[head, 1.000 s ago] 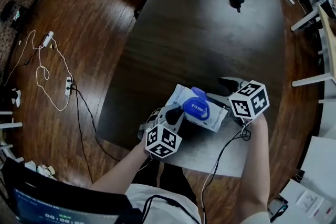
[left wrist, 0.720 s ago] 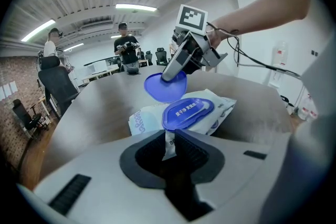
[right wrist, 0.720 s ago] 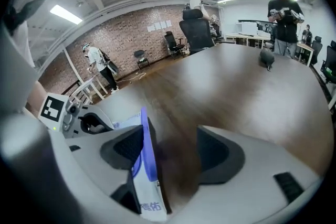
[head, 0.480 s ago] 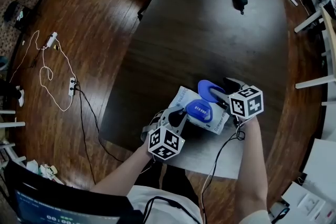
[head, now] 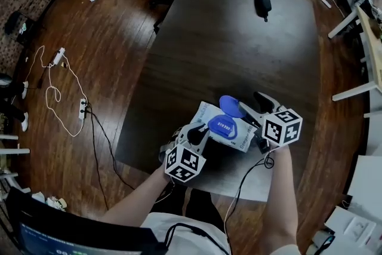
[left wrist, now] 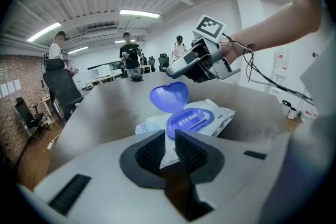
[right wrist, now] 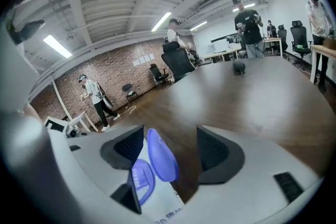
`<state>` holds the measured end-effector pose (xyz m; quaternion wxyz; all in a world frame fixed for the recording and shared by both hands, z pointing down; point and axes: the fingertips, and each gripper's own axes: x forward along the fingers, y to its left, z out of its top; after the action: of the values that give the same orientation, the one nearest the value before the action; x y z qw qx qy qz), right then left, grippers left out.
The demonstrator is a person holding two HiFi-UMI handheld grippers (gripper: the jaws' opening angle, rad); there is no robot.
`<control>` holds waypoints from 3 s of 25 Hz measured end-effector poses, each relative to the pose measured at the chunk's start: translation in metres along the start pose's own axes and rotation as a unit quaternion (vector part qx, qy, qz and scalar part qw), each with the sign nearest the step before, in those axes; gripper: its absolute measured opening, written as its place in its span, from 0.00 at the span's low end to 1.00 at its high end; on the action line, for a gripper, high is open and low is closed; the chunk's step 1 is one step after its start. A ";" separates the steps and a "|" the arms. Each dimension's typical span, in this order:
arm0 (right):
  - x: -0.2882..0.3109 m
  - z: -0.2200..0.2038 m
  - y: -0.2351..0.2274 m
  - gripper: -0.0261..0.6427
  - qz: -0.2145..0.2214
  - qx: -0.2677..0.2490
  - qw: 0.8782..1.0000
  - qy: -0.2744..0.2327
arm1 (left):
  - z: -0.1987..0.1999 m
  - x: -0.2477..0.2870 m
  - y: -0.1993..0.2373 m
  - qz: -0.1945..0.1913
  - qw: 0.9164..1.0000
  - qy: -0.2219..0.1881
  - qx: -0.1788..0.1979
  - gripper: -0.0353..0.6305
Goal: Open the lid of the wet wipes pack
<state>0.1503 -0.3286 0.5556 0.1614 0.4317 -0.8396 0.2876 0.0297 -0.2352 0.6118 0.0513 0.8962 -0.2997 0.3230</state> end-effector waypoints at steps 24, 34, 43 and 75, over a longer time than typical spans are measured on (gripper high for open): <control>-0.254 0.017 0.171 0.05 -0.111 0.023 0.947 -0.301 | 0.171 -0.186 -0.011 -0.011 0.967 -0.241 -0.086 0.14; -0.300 0.010 0.233 0.05 -0.169 -0.018 0.932 -0.321 | 0.151 -0.216 -0.027 -0.044 0.963 -0.256 -0.075 0.11; -0.321 -0.016 0.280 0.05 -0.145 -0.035 0.938 -0.312 | 0.146 -0.251 -0.062 -0.047 0.959 -0.271 -0.068 0.06; -0.521 -0.228 0.464 0.05 -0.109 -0.067 0.937 -0.326 | 0.041 -0.498 -0.306 0.016 0.952 -0.296 -0.083 0.06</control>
<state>0.0759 0.3568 0.3037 -0.0618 0.5785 -0.8115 0.0547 -0.0773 0.2536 0.3070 0.0292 0.9393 -0.3415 0.0183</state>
